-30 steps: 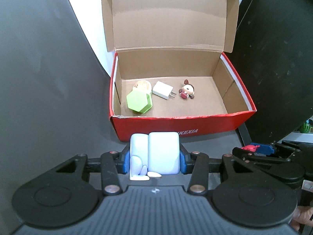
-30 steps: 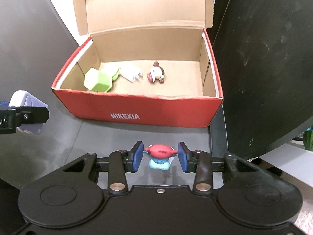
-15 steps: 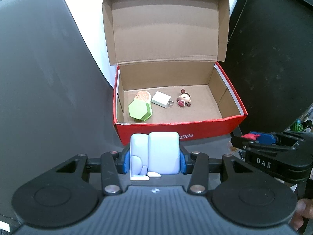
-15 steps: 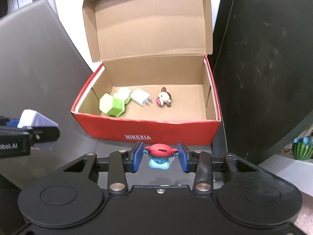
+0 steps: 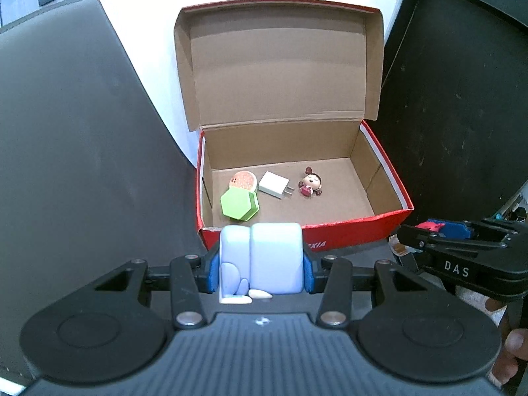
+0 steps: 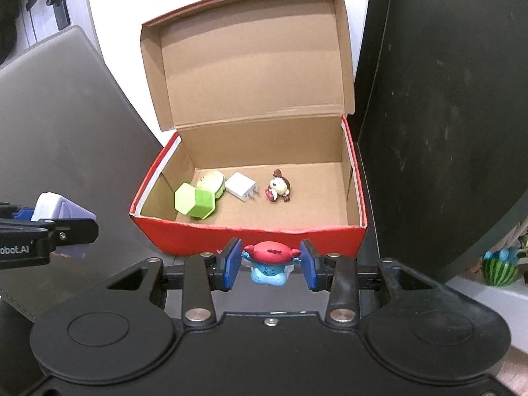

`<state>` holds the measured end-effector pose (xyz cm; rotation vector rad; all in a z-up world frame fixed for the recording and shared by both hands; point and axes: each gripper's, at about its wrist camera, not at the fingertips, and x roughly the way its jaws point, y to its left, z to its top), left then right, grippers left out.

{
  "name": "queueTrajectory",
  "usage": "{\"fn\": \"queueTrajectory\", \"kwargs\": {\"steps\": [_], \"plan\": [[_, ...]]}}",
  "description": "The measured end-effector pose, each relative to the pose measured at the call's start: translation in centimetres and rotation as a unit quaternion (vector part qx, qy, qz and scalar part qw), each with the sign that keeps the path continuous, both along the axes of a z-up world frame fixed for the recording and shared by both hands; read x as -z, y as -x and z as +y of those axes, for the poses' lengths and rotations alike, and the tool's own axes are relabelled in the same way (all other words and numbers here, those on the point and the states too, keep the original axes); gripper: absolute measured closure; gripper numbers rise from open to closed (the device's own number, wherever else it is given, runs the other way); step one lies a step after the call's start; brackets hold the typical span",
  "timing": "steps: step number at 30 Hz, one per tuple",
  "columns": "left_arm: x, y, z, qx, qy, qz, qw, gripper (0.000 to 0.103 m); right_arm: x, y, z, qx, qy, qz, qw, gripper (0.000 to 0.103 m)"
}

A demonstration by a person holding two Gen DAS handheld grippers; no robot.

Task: Organize objects
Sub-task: 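Carry the lavender toy and blue figure up over the red box with both tools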

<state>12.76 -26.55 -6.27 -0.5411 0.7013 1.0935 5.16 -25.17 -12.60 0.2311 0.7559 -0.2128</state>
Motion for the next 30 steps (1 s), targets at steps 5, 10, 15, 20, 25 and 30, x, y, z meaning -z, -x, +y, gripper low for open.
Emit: {"fn": "queueTrajectory", "kwargs": {"steps": [5,10,15,20,25,30], "plan": [[-0.9,-0.4,0.6,0.007,-0.006,-0.004,1.0000,0.058,-0.9,-0.2,-0.6,0.000,0.004,-0.003,1.000,0.065],[-1.8,-0.8,1.3,0.009,-0.013,-0.005,0.9999,0.058,-2.0,-0.7,-1.3,0.000,0.010,-0.012,1.000,0.065],[-2.6,-1.0,2.2,0.011,-0.020,-0.003,0.9997,0.058,-3.1,-1.5,-2.2,-0.001,0.010,-0.020,1.000,0.065],[-3.2,-1.3,3.3,0.011,-0.020,-0.004,0.9997,0.058,-3.9,-2.7,-3.4,0.000,0.012,-0.028,1.000,0.065],[-3.6,-1.8,4.4,0.016,-0.020,-0.002,0.9997,0.058,-4.8,-3.9,-4.0,-0.003,0.021,-0.034,0.999,0.065],[-4.1,-2.5,5.7,0.024,-0.024,-0.003,0.9994,0.058,-5.6,-5.4,-4.8,-0.012,0.024,-0.035,0.999,0.065]]}}
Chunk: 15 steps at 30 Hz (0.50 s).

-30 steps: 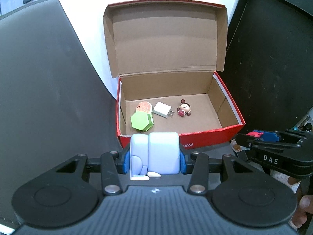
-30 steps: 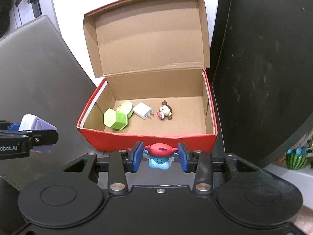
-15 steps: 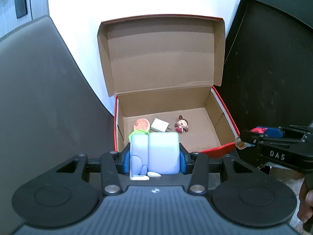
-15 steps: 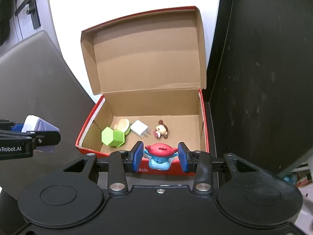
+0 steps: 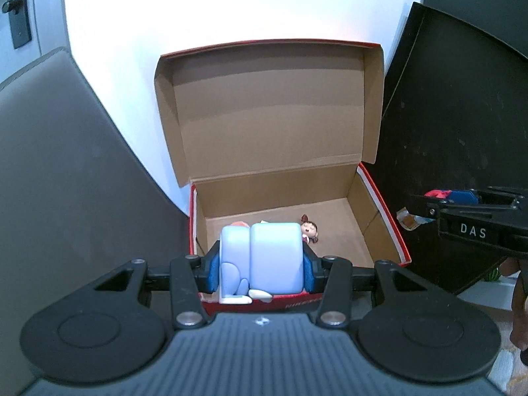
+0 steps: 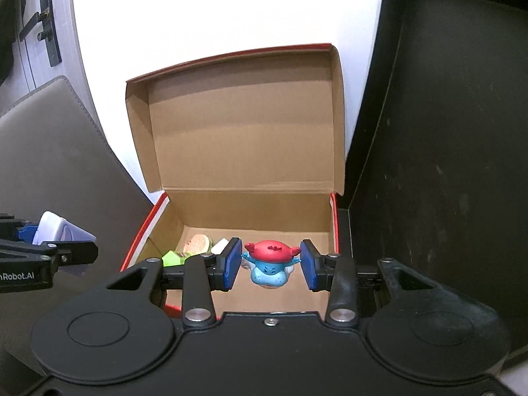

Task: Organize objects
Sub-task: 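Carry the lavender toy and blue figure up over the red box with both tools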

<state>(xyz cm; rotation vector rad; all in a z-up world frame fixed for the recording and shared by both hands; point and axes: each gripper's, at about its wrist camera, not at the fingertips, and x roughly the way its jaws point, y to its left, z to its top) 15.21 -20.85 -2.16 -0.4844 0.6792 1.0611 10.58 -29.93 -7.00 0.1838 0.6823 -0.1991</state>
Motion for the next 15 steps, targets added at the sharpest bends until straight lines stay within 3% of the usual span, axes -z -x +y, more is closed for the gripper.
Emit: {"fn": "queueTrajectory", "kwargs": {"steps": [15], "plan": [[0.9,-2.7,5.0,0.020,0.016,-0.003,0.9997,0.058,-0.7,-5.5,-2.1,-0.030,0.017,0.012,0.999,0.064]]}}
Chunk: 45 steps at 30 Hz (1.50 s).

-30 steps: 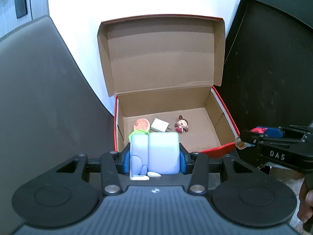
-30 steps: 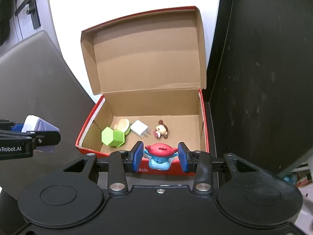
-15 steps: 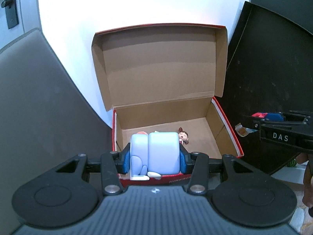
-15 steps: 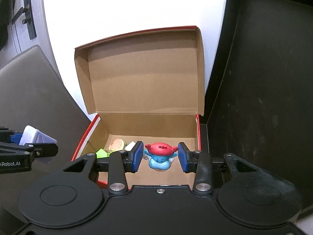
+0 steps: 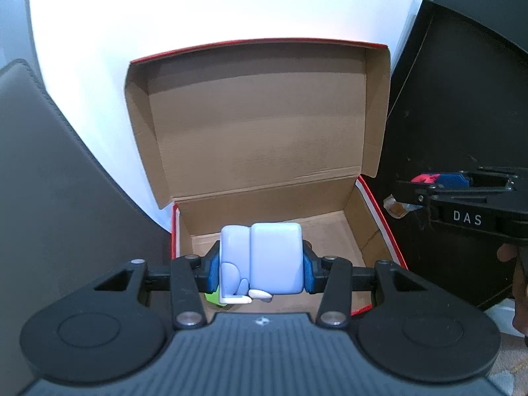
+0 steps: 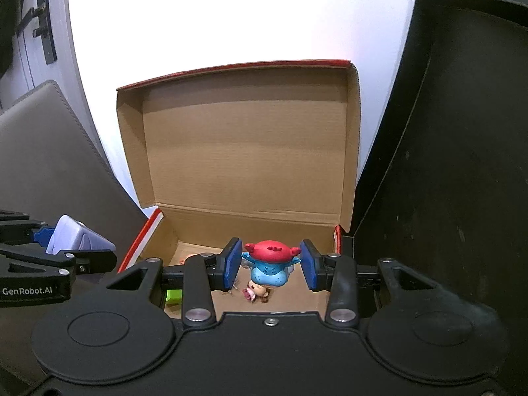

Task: Organize objects
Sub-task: 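Carry the lavender toy and blue figure up over the red box with both tools, then lower the held lavender toy and blue figure into the red box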

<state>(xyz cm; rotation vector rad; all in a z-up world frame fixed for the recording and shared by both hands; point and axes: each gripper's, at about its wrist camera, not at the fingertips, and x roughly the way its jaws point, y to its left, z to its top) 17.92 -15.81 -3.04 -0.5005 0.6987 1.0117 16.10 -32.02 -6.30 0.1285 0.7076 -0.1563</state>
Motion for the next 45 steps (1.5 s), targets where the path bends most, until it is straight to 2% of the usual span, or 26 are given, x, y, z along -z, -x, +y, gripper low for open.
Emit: {"fn": "queueTrajectory", "kwargs": {"steps": [4,9,14,22,30,45], "plan": [[1.1,-0.5,1.4,-0.003,0.014,0.001,0.9999,0.058,0.9,-1.5,-0.5,-0.006,0.010,0.013,1.000,0.064],[3.5,-1.1,3.1,-0.009,0.042,0.010,0.9990,0.058,2.9,-2.6,-1.5,-0.006,-0.004,0.015,1.000,0.064],[5.8,-2.3,4.8,-0.010,0.065,0.018,0.9977,0.058,4.9,-3.1,-1.8,-0.006,-0.022,0.023,0.999,0.064],[9.4,-4.5,7.4,-0.009,0.097,0.034,0.9947,0.058,6.8,-3.1,-1.4,-0.012,-0.020,0.038,0.999,0.064],[13.4,-6.0,8.8,-0.006,0.126,0.057,0.9903,0.058,7.2,-3.5,-2.0,-0.003,-0.029,0.038,0.999,0.064],[18.4,-8.8,11.2,-0.003,0.156,0.118,0.9806,0.058,7.5,-3.8,-2.7,-0.003,-0.047,0.046,0.998,0.064]]}}
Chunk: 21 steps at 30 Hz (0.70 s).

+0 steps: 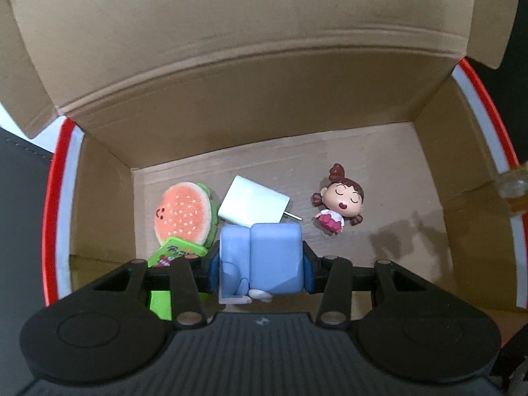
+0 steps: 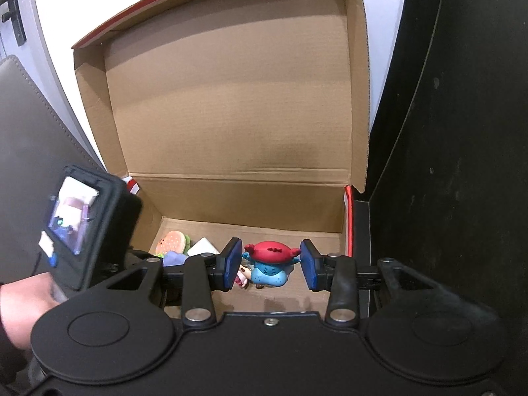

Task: Organize objects
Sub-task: 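Lower the held lavender toy and blue figure into the red box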

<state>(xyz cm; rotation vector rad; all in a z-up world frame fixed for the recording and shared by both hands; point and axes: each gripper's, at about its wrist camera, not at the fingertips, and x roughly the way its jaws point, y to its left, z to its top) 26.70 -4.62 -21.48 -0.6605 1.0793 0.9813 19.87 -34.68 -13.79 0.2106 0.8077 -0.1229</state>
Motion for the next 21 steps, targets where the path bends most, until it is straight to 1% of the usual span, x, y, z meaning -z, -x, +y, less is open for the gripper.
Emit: {"fn": "queueTrajectory", "kwargs": {"steps": [8,13,15,18,21], "plan": [[1.6,-1.0,0.8,0.002,0.005,0.014,0.9999,0.058,-0.1,-0.1,-0.2,0.001,-0.009,-0.002,1.000,0.064],[2.1,-1.3,1.4,0.002,0.006,0.008,0.9999,0.058,0.1,-0.1,0.0,0.001,-0.007,0.001,1.000,0.064],[1.7,-1.3,1.6,0.001,-0.002,0.007,1.0000,0.057,0.3,-0.2,0.0,0.001,-0.007,0.003,1.000,0.064],[0.7,-1.4,1.5,0.015,-0.027,0.012,0.9995,0.054,0.5,-0.4,0.0,0.001,-0.006,0.006,1.000,0.064],[-0.2,-0.8,1.6,0.013,-0.029,0.005,0.9995,0.053,0.9,-0.8,0.1,0.002,-0.006,0.006,1.000,0.064]]}}
